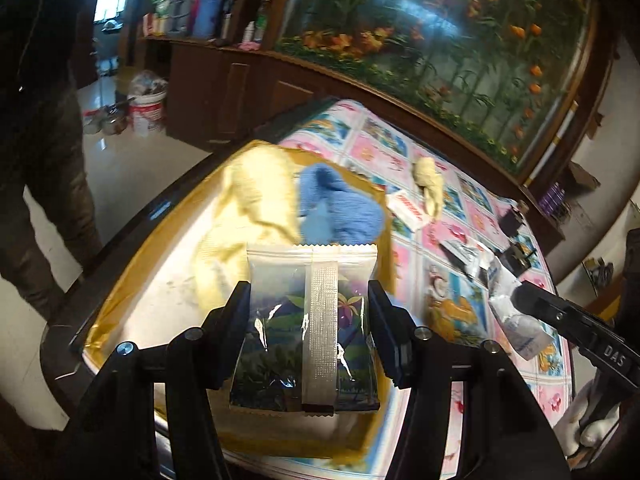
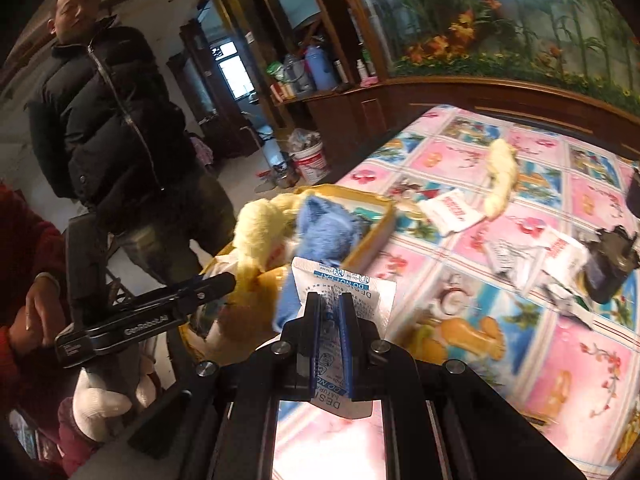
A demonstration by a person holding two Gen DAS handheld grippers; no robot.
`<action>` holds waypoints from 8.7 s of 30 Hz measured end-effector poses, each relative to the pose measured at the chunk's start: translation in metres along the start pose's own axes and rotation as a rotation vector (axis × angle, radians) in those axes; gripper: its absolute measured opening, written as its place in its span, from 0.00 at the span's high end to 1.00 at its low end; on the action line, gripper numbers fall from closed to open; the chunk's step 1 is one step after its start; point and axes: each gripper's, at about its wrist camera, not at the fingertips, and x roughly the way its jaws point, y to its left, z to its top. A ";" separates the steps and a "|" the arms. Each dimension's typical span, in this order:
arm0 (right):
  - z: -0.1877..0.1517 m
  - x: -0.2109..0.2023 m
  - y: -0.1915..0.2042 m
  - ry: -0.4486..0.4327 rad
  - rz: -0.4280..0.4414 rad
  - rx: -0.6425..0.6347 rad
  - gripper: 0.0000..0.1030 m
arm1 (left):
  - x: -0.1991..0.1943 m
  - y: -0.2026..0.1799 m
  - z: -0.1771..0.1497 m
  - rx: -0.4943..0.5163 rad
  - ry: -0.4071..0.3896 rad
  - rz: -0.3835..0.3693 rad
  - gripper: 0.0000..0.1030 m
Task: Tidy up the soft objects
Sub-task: 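Carry the snack pack and desiccant packet into the box and lower them, then open both tools and swing them back over the pile, then grasp the grey printed packet with the left tool while the right tool grasps the green-printed packet, then carry both packets into the box and open both tools, then swing both tools back toward the cream plush toy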
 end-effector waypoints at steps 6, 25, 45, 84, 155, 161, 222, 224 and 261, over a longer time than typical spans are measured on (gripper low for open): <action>0.007 0.037 0.030 0.066 0.087 -0.004 0.91 | 0.012 0.030 0.002 -0.053 0.018 0.053 0.46; -0.011 0.122 0.058 0.256 0.182 0.065 0.87 | -0.002 0.032 0.002 -0.003 -0.022 0.254 0.24; -0.003 0.077 0.049 0.135 0.132 0.055 0.57 | -0.018 0.009 -0.002 0.053 -0.049 0.310 0.24; -0.045 -0.051 -0.188 -0.011 -0.287 0.311 0.41 | 0.054 -0.156 -0.007 0.257 0.210 -0.089 0.24; -0.030 0.014 -0.205 0.070 -0.265 0.150 0.69 | 0.155 -0.191 -0.012 0.173 0.289 -0.227 0.38; -0.031 0.010 -0.194 0.061 -0.249 0.148 0.72 | 0.139 -0.186 -0.011 0.154 0.269 -0.242 0.38; 0.047 0.163 0.039 0.225 0.126 0.023 0.74 | 0.038 0.009 -0.019 0.071 0.060 0.296 0.33; 0.047 0.168 0.037 0.230 0.124 0.034 0.74 | 0.036 0.011 -0.020 0.063 0.055 0.289 0.33; 0.014 0.017 -0.030 0.011 -0.019 0.039 0.36 | -0.025 -0.065 -0.019 0.196 -0.085 0.315 0.20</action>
